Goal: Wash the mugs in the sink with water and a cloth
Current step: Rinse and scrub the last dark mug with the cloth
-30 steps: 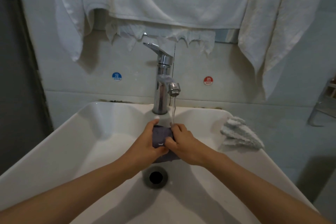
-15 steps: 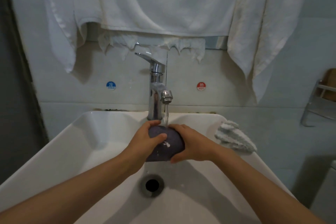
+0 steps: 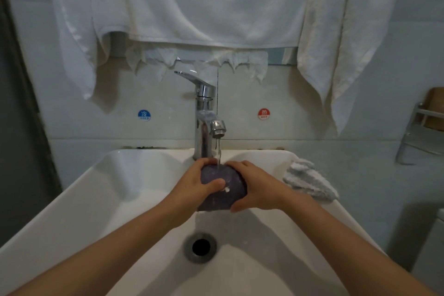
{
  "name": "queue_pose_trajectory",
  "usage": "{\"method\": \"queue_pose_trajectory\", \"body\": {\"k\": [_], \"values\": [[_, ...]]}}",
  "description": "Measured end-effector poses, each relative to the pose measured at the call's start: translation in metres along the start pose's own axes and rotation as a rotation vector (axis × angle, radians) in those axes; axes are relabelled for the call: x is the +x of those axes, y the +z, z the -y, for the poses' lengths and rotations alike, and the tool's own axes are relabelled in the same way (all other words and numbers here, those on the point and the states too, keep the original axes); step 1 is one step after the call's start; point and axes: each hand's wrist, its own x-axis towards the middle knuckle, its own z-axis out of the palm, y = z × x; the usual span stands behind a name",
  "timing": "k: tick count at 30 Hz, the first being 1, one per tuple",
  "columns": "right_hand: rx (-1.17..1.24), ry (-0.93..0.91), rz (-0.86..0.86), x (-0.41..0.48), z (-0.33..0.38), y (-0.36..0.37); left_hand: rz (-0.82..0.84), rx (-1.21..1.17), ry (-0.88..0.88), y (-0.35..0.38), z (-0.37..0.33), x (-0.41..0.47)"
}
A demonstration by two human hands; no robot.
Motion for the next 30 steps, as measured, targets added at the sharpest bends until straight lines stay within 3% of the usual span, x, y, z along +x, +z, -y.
{"method": "queue_pose_trajectory", "body": {"k": [3,8,11,13,17,25,30], "values": [[0.002,0.005,0.021,0.000,0.000,0.000,0.137,-0.177,-0.061,-0.009,0.004,-0.001],[-0.007,0.000,-0.004,-0.001,0.008,0.007,-0.166,-0.026,-0.001,0.000,0.003,0.002],[-0.008,0.000,-0.005,-0.002,0.010,0.007,-0.209,0.008,-0.004,0.004,0.001,0.002],[-0.015,-0.001,-0.006,-0.001,0.007,0.004,-0.137,0.001,-0.021,0.000,0.001,0.003],[-0.023,0.011,-0.001,0.000,0.002,0.001,0.163,-0.109,-0.039,-0.010,0.004,-0.003],[-0.033,-0.007,-0.007,-0.002,0.012,0.007,-0.152,-0.004,0.027,-0.003,0.003,0.001],[-0.018,0.000,-0.014,-0.003,0.011,0.003,-0.016,-0.099,-0.041,-0.007,0.001,-0.001]]}}
